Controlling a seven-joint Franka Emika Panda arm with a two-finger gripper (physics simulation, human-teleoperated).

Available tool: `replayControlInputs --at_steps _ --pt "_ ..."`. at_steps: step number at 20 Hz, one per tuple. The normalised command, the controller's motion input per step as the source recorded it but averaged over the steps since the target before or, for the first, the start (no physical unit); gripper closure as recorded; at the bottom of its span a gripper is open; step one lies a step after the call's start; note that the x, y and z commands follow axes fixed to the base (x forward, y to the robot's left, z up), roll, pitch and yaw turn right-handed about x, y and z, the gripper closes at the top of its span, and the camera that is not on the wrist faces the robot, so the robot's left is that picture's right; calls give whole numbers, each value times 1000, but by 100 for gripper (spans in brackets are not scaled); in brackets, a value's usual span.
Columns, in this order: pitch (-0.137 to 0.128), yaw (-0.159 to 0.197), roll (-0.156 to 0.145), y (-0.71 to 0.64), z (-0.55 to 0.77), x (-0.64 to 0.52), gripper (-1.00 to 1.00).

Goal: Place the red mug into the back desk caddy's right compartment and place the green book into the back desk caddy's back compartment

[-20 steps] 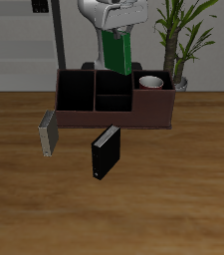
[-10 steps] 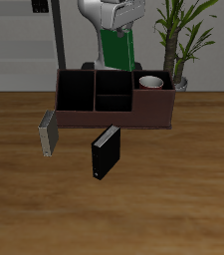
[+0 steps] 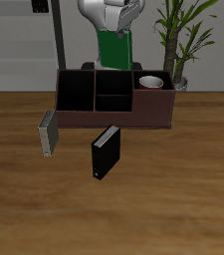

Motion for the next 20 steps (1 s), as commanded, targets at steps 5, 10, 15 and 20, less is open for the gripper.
replayControlInputs --at_steps 5,10,15,20 --pt "44 104 -24 -4 -75 -62 100" --pt "-5 94 -29 -52 58 -59 100" --pt "3 51 -24 -29 140 76 100" --pt "8 26 -33 -39 85 128 100"
